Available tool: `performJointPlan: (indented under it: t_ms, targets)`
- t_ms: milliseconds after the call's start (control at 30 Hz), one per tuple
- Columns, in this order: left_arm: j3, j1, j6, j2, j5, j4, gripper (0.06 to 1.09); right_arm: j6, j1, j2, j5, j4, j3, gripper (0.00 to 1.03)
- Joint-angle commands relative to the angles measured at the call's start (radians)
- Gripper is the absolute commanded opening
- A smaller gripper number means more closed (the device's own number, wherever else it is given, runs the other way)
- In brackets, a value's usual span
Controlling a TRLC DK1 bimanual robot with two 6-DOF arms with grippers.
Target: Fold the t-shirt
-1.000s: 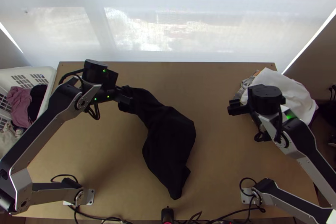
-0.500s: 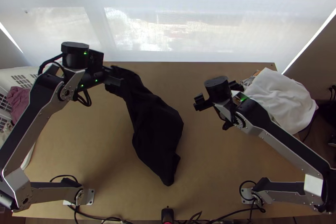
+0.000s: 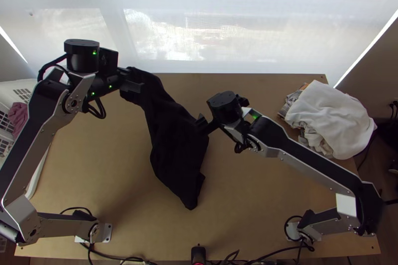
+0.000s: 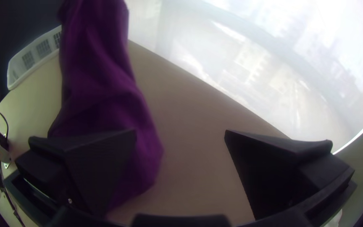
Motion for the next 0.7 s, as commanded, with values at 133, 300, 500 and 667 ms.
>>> performJointPlan:
  t_ms: [133,300,500,667]
  targets:
    - [0.011,-0.002,0.000,0.009,-0.002,-0.026,0.09,0.007,0.136,0.129,-0.037,0.024,-0.070,0.98]
    - [0.020,-0.008,0.000,0.009,-0.002,-0.025,0.09,-0.002,0.169,0.158,-0.060,0.028,-0.093,0.98]
    - [0.026,-0.008,-0.003,-0.001,-0.002,-0.034,0.09,-0.002,0.198,0.172,-0.080,0.073,-0.075,0.98]
    - [0.031,-0.014,-0.003,-0.005,0.000,-0.036,0.09,-0.019,0.199,0.244,-0.080,0.096,-0.021,0.98]
